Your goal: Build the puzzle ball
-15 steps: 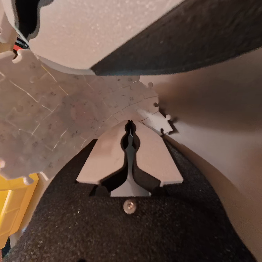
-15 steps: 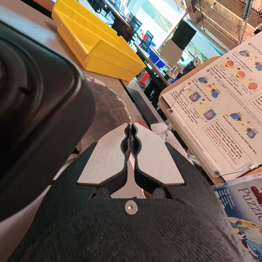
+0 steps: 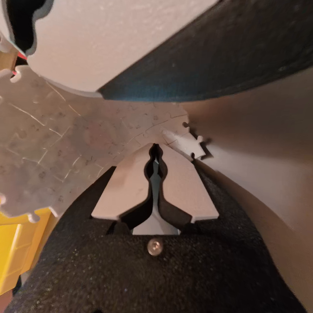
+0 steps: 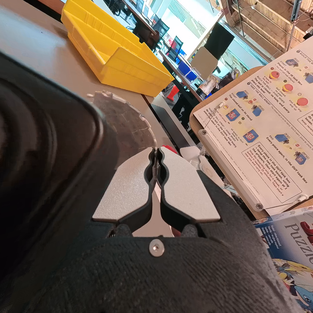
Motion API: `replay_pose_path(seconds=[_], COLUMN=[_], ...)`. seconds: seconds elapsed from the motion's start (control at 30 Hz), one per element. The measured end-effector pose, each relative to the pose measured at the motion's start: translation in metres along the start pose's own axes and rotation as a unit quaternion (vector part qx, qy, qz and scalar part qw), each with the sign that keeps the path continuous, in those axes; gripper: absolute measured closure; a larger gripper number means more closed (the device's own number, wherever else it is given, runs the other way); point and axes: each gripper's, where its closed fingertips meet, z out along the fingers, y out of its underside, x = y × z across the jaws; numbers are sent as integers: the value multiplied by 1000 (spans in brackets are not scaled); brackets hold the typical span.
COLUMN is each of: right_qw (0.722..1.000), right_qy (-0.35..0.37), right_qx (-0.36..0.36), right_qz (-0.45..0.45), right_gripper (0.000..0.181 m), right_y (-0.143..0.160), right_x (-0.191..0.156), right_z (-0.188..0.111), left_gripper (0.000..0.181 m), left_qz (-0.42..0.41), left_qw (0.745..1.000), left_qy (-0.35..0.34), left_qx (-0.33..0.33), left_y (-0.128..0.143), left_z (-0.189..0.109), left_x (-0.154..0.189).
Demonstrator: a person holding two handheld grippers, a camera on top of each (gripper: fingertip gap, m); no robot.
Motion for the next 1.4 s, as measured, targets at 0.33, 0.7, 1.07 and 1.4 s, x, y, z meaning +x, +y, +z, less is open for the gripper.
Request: replay_pose_path(seconds=[0.33,0.7,1.07,1.4], right_qw=[1000,1000,1000,1000], right_qy=[0,1,5,5], right_qx=[-1,-1,-5,-6], right_qz=[-1,5,12,12], right_gripper=[178,178,178,178], right_y=[0,1,3,4], right_x=[1,1,3,3], right_z=[0,0,1,1], left_gripper=[181,181,181,181], left_qz=[-20,-11,6,-28], left_qw=[997,1000,1000,999], left_qy=[-57,-21,-1,0], left_qx=[46,16,17,30], left_y=[-4,3,-1,-3], left_z=[-17,-3,3,2], left_x=[-8,-3,-4,-9])
